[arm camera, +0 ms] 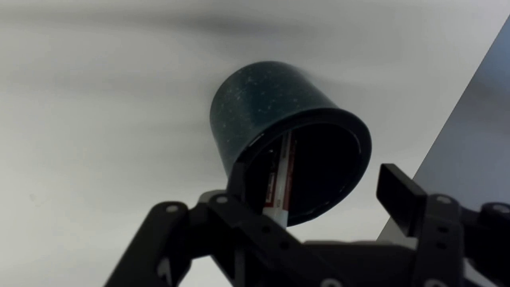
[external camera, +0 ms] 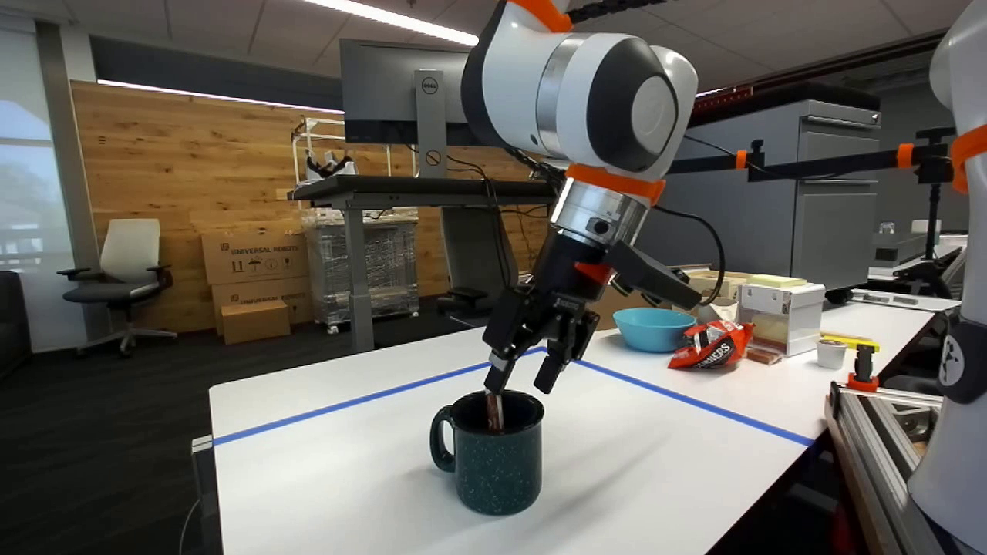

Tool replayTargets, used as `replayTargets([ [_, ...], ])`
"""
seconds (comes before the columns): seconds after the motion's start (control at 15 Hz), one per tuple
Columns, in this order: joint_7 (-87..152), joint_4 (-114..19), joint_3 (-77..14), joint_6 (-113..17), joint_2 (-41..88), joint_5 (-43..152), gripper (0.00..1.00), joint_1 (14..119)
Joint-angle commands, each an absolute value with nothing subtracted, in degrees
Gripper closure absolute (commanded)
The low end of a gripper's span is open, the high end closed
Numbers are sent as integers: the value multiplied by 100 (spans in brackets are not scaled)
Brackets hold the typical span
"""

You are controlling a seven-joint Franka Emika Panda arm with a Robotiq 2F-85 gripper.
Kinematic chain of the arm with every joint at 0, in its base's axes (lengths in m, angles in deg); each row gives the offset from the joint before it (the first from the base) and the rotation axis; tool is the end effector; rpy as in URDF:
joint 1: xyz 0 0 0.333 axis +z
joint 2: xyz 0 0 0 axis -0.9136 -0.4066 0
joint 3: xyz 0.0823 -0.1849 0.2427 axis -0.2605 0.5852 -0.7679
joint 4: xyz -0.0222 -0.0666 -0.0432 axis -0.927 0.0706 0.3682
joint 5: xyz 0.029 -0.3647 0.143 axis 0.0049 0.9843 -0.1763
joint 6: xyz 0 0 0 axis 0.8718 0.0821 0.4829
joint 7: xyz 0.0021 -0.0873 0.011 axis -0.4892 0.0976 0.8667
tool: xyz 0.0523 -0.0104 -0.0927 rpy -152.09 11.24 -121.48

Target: Take the marker out of the cup

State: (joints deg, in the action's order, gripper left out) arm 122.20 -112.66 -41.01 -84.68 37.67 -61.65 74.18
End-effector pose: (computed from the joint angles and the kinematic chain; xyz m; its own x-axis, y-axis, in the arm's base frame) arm 0.3272 0.0155 0.1931 0.9208 -0.2585 0.2922 -0.1650 -0.9367 -0.3088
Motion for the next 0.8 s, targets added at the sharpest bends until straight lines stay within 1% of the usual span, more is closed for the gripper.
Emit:
replayTargets([
  [0.0,12220,-11266,-4101,-8469,3745,-6165,7,7418],
  [0.07,12220,-11266,-4101,-8469,3729,-6165,5,7418],
  [0.73,12220,-11266,-4101,-8472,3722,-6165,5,7418],
])
